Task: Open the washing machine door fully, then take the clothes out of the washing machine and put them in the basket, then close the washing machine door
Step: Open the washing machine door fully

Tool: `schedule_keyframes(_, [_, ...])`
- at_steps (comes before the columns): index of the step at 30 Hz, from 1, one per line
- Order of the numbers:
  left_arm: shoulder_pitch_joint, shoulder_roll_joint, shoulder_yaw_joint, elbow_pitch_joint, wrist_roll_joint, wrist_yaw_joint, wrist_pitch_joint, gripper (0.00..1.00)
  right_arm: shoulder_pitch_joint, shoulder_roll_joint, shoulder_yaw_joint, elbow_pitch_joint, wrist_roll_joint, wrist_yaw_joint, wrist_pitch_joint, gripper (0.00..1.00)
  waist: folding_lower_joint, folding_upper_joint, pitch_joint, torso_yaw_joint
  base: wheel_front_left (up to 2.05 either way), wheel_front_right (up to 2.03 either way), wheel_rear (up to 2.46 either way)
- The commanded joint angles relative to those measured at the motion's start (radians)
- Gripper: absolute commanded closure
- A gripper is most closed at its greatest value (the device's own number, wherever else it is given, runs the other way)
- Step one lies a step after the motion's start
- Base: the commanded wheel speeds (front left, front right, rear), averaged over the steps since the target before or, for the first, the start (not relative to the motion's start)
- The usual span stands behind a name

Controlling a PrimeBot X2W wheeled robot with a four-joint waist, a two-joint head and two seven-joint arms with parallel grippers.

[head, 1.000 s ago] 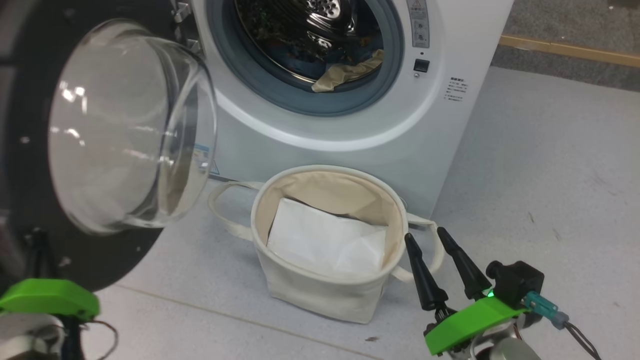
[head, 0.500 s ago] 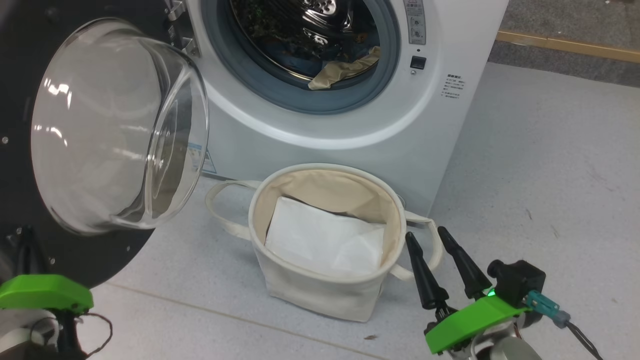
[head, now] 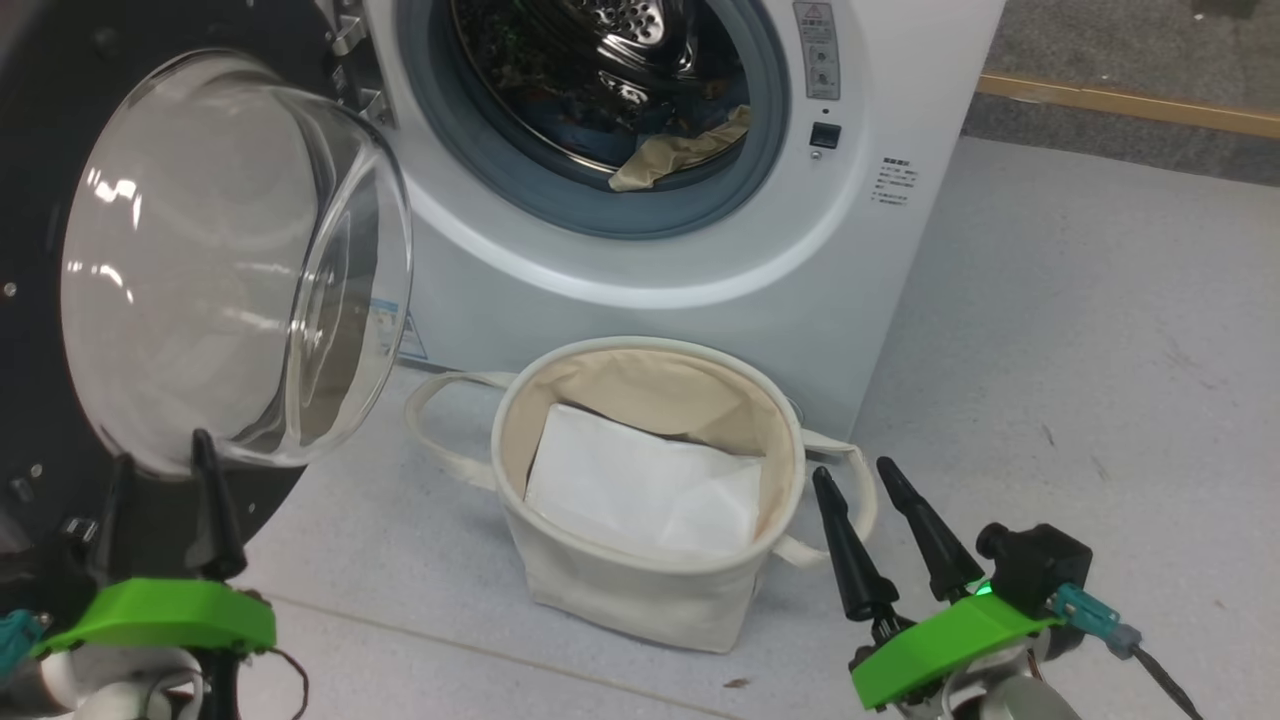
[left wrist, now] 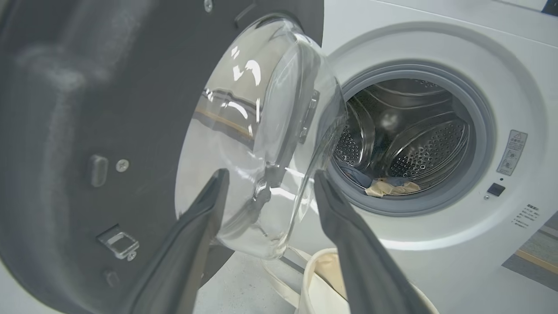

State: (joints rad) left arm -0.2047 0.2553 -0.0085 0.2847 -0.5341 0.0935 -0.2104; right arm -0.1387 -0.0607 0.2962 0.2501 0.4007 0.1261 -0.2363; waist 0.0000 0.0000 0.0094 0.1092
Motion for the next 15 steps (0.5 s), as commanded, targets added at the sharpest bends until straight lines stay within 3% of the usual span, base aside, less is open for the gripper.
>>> schedule_keyframes(1, [-0.030,0.031,0.031,-0.048,0.016,0.005,0.005,0.00,-0.049,0.010,0.021,-0.028,0.010,0.005,-0.013,0.00,0.0000,0.0000,-0.001,-0.005,0.00,0.00,0.00])
schedule_keyframes(4, [-0.008,0.034,0.013,-0.095,0.013,-0.020,0.009,0.00,-0.054,0.010,0.029,-0.027,0.016,0.005,-0.015,0.00,0.0000,0.0000,-0.001,-0.021,0.00,0.00,0.00])
schedule_keyframes(9, [0.039,0.038,-0.028,-0.152,-0.028,-0.108,0.030,0.00,-0.064,0.010,0.035,-0.027,0.009,0.005,-0.017,0.00,0.0000,0.0000,0.007,-0.061,0.00,0.00,0.00])
schedule_keyframes(15, [0.075,0.040,-0.053,-0.179,-0.051,-0.154,0.030,0.00,-0.074,0.010,0.020,-0.031,0.005,0.005,-0.018,0.00,0.0000,0.0000,0.022,-0.125,0.00,0.00,0.00])
